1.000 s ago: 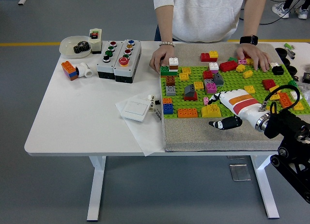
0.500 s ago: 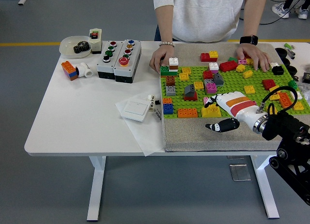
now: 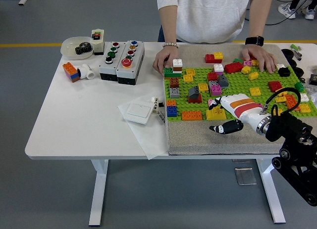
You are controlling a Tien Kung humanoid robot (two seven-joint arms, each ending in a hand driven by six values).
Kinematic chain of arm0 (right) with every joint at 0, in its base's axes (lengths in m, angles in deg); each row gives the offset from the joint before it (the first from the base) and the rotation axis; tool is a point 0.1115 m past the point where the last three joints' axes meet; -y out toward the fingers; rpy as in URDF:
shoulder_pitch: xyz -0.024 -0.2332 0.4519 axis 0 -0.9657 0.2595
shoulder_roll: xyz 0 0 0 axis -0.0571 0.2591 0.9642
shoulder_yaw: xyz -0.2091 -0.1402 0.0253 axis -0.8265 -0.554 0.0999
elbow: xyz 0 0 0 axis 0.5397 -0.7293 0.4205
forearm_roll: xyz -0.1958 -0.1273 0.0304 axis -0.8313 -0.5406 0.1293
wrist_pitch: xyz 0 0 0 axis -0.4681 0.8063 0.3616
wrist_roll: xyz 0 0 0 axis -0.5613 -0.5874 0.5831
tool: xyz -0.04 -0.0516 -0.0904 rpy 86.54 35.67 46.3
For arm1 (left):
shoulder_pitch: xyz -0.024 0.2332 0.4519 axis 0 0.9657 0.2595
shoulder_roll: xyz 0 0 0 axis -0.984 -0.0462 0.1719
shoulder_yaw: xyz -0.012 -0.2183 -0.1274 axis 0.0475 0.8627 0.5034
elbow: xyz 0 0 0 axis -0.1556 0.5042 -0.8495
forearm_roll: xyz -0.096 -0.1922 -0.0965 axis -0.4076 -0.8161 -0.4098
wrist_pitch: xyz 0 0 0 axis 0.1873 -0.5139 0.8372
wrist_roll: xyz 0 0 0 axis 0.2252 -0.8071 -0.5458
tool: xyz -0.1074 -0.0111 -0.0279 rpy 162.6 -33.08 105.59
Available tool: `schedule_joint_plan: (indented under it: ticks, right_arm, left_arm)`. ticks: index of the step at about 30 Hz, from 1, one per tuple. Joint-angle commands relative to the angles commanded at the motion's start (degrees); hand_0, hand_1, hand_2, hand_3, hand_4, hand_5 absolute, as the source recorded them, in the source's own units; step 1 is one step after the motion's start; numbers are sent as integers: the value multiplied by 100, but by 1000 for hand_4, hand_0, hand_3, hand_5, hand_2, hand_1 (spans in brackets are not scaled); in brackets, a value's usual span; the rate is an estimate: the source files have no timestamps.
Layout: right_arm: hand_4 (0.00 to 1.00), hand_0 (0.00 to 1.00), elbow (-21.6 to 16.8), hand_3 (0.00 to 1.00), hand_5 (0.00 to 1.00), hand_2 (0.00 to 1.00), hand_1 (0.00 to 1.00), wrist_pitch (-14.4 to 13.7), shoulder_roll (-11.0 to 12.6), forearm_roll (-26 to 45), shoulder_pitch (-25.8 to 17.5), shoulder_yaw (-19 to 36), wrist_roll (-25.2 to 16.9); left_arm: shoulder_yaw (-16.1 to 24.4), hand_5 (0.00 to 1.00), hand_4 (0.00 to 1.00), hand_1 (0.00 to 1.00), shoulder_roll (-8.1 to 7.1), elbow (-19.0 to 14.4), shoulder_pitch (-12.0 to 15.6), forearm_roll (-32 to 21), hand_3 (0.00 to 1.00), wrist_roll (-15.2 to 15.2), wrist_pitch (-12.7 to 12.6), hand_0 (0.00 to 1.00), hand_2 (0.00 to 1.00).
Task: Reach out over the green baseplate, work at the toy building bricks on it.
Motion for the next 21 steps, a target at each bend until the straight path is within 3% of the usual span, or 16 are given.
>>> schedule_joint_plan:
  ticks: [21]
  right_arm:
    - [883, 596, 257, 641, 371, 699, 631, 0, -58, -29, 31, -66, -20]
  left_arm:
    - [61, 643, 739, 874, -5, -3, 26, 126, 744, -49, -5, 865, 878]
